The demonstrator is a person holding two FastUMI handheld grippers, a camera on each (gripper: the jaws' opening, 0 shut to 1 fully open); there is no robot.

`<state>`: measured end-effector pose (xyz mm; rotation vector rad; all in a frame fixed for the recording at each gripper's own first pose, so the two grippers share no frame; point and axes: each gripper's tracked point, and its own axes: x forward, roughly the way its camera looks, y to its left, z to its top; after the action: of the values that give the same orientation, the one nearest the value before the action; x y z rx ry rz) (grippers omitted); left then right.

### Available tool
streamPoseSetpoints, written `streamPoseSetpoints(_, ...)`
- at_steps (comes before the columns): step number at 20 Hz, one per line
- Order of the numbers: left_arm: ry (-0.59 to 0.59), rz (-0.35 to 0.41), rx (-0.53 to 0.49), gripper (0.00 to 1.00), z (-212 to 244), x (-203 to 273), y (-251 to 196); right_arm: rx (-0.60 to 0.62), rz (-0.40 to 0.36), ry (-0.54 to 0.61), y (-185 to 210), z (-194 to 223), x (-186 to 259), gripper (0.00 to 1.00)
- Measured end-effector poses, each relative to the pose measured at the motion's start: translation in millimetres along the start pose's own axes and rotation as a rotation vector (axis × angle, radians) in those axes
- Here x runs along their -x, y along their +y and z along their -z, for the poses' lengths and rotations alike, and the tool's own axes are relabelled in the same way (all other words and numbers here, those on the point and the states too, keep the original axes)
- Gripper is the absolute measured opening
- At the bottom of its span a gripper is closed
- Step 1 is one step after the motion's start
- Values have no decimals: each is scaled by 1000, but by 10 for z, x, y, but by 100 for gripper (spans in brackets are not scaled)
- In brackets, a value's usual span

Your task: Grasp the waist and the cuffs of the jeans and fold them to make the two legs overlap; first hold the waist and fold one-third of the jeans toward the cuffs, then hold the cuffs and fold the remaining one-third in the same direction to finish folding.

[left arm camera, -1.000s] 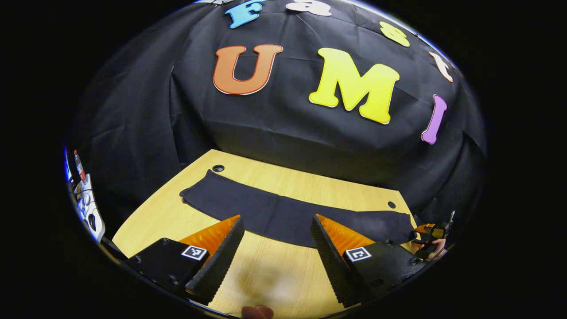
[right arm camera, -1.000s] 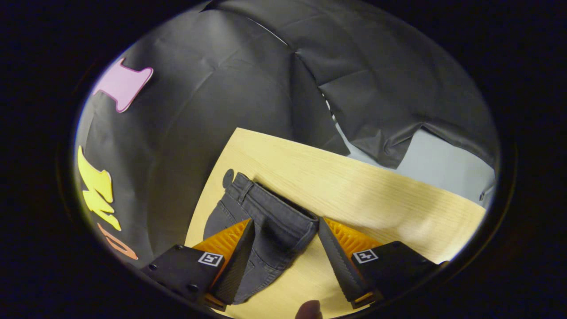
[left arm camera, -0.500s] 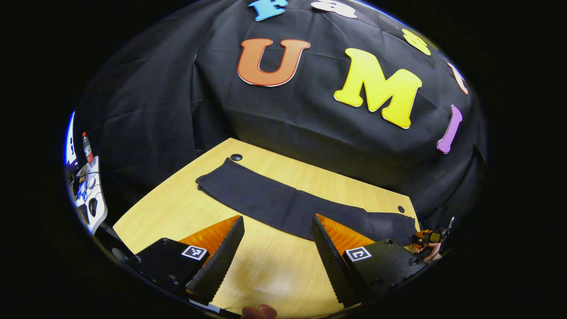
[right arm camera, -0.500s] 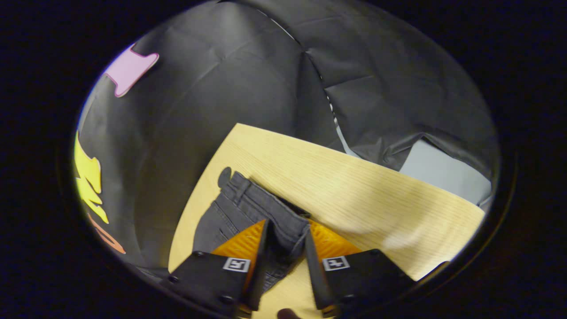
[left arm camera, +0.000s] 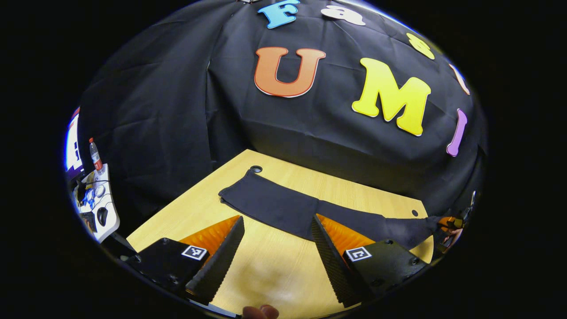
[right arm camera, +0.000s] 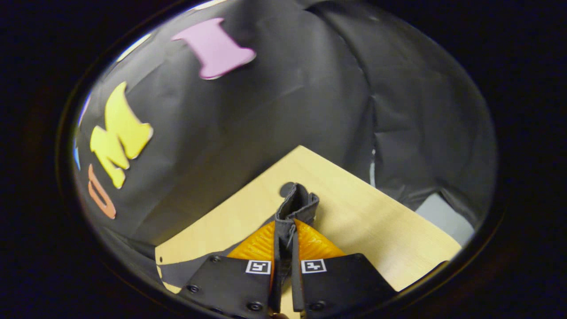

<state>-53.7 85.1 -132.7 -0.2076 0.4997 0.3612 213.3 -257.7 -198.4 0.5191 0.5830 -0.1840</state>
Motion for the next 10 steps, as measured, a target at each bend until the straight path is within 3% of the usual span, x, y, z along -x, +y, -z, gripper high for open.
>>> streamPoseSetpoints(4, -11, 22, 49, 97, -18, -34, 194, 156, -87, -35, 970, 154, 194, 7)
streamPoseSetpoints(5, -19, 21, 63, 97, -41, -40, 264, 188, -108, -32, 1208, 243, 216, 14)
streamPoseSetpoints(6, -28, 15, 77, 98, -70, -42, 367, 220, -134, -18, 1457, 385, 268, 10)
streamPoseSetpoints(10, -39, -38, 133, 97, -74, 6, 854, 340, -216, 57, 2261, 1051, 272, 10)
